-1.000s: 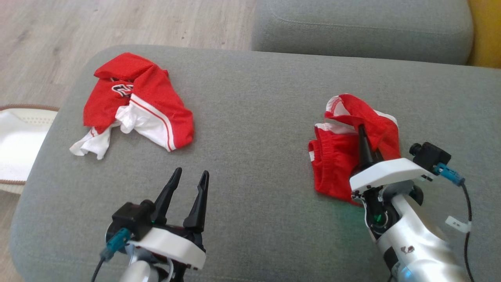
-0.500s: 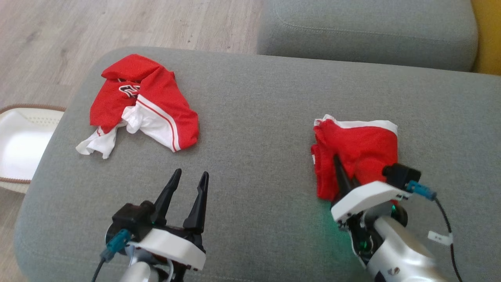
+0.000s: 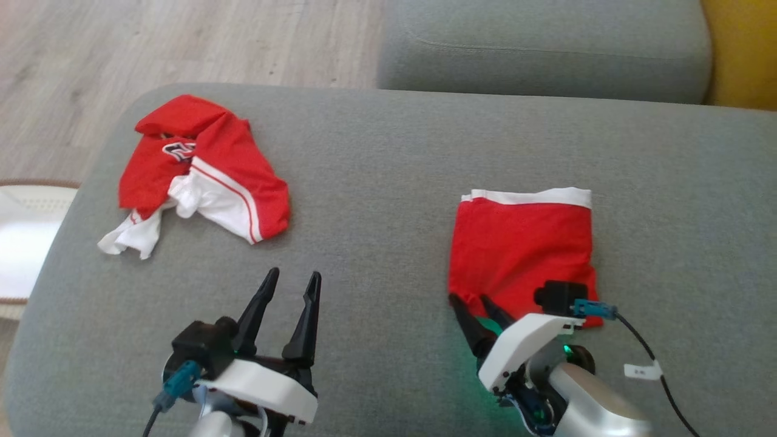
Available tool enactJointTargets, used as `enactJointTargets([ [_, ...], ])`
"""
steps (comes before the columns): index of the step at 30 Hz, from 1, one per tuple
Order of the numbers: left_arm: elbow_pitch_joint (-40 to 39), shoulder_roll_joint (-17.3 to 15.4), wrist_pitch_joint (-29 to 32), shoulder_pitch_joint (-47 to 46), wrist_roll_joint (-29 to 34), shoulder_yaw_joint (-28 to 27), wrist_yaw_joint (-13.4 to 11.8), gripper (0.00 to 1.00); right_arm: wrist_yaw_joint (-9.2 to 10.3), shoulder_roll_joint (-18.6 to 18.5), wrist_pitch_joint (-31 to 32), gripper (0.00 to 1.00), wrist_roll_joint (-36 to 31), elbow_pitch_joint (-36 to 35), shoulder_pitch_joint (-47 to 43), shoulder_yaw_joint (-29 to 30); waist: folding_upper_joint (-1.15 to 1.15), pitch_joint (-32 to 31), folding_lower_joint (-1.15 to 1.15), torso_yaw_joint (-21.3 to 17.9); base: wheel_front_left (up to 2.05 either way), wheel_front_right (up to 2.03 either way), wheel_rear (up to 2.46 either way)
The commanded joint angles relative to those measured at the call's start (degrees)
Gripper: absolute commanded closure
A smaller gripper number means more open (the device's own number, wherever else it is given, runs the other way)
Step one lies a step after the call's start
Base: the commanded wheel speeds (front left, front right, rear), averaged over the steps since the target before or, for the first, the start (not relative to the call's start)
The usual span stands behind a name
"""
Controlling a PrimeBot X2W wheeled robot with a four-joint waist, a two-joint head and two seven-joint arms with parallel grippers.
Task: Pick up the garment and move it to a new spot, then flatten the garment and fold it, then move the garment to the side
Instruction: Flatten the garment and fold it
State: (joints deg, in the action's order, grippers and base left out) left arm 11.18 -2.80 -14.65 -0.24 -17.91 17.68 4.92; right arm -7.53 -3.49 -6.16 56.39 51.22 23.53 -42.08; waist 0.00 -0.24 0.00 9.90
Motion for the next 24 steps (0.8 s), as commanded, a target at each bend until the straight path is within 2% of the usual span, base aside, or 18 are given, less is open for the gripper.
enactJointTargets([
  [1, -2.18, -0.08, -0.35, -1.53, -0.3, -2.18, -0.48, 0.0, 0.04, 0.61, 0.4, 0.0, 0.56, -2.2, 0.79, -1.42, 0.0, -0.15, 0.0, -0.98, 0.0, 0.0, 0.0],
  [8, -2.53, -0.08, -0.35, -1.67, -0.38, -3.18, -0.75, 0.0, 0.04, 0.61, -0.02, 0.0, 1.28, -4.85, 1.82, -0.91, 0.0, -0.67, 0.0, -4.28, 0.0, 0.0, 0.0],
  [11, -2.99, -0.08, -0.35, -1.81, -0.49, -3.65, -0.9, 0.0, 0.04, 0.36, -2.46, 0.0, -0.11, -5.79, 2.6, 1.36, 0.0, -0.7, 0.0, -5.73, 0.0, 0.0, 0.0],
  [15, -3.95, -0.08, -0.35, -2.27, -0.58, -4.41, -1.08, 0.0, 0.04, -2.28, -6.56, 0.0, -4.26, -7.21, 3.25, 5.53, 0.0, -0.66, 0.0, -7.26, 0.0, 0.0, 0.0],
  [20, -5.22, -0.08, -0.35, -2.88, -0.54, -5.33, -1.17, 0.0, 0.04, -5.07, -8.67, 0.0, -12.65, -10.16, 2.34, 13.84, 0.0, -0.46, 0.0, -8.66, 0.0, 0.0, 0.0],
  [24, -6.09, -0.08, -0.35, -3.3, -0.46, -5.93, -1.15, 0.0, 0.04, -4.63, -8.81, 0.0, -22.19, -16.47, -0.83, 24.57, 0.0, -0.19, 0.0, -9.43, 0.0, 0.0, 0.0],
])
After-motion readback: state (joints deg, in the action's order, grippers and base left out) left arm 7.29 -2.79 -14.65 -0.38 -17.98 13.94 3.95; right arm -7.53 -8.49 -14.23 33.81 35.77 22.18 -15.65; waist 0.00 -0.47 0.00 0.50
